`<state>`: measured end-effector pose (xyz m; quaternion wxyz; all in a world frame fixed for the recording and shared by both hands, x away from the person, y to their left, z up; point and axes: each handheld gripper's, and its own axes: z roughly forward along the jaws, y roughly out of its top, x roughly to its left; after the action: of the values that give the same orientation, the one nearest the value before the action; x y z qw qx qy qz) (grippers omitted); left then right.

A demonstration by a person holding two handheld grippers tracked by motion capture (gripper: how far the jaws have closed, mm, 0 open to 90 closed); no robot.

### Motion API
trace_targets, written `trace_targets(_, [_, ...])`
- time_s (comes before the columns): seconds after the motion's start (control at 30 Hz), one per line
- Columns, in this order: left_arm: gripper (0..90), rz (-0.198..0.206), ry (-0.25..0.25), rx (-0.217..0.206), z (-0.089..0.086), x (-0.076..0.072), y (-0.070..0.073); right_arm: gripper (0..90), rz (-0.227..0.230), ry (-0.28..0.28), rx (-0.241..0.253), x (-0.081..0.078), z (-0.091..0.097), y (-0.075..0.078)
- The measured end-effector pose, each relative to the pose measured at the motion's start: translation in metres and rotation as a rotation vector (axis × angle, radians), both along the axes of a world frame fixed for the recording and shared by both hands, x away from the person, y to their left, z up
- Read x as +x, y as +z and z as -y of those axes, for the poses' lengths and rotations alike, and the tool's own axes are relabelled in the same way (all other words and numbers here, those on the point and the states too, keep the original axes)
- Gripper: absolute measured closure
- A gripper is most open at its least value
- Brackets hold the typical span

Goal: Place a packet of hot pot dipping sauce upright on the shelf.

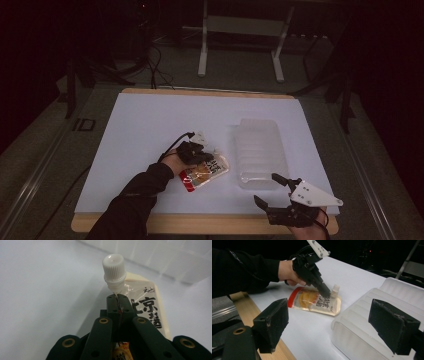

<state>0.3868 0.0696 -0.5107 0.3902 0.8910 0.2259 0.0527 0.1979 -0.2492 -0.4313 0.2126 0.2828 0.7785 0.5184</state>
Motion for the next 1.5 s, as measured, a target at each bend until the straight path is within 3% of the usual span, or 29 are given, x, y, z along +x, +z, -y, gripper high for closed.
trace_targets(0.23, [90.0, 0.026, 0.023, -0.053, -0.008, -0.008, 0.015, 16.1, -0.006, -0.001, 0.002, 0.000, 0.000, 0.000])
trace_targets(0.27, [90.0, 0.014, 0.020, -0.068, -0.009, -0.009, 0.016, 16.0, -0.005, -0.002, 0.002, 0.000, 0.000, 0.000])
trace_targets(0.73, [90.0, 0.044, 0.045, -0.218, -0.028, -0.025, 0.048, 16.1, -0.002, -0.006, 0.008, 0.001, 0.001, 0.002])
trace_targets(0.93, [90.0, 0.066, 0.049, -0.252, -0.030, -0.034, 0.059, 16.1, 0.002, -0.004, 0.012, 0.003, 0.002, 0.003])
trace_targets(1.1, [90.0, 0.089, 0.051, -0.273, -0.030, -0.040, 0.067, 19.4, 0.003, -0.006, 0.024, 0.007, 0.006, 0.006])
trace_targets(1.27, [90.0, 0.103, 0.059, -0.319, -0.033, -0.045, 0.077, 22.5, 0.000, 0.000, 0.048, 0.015, 0.012, 0.014])
trace_targets(1.5, [90.0, 0.138, 0.064, -0.380, -0.037, -0.055, 0.090, 24.3, 0.033, 0.010, 0.028, 0.029, 0.013, 0.026])
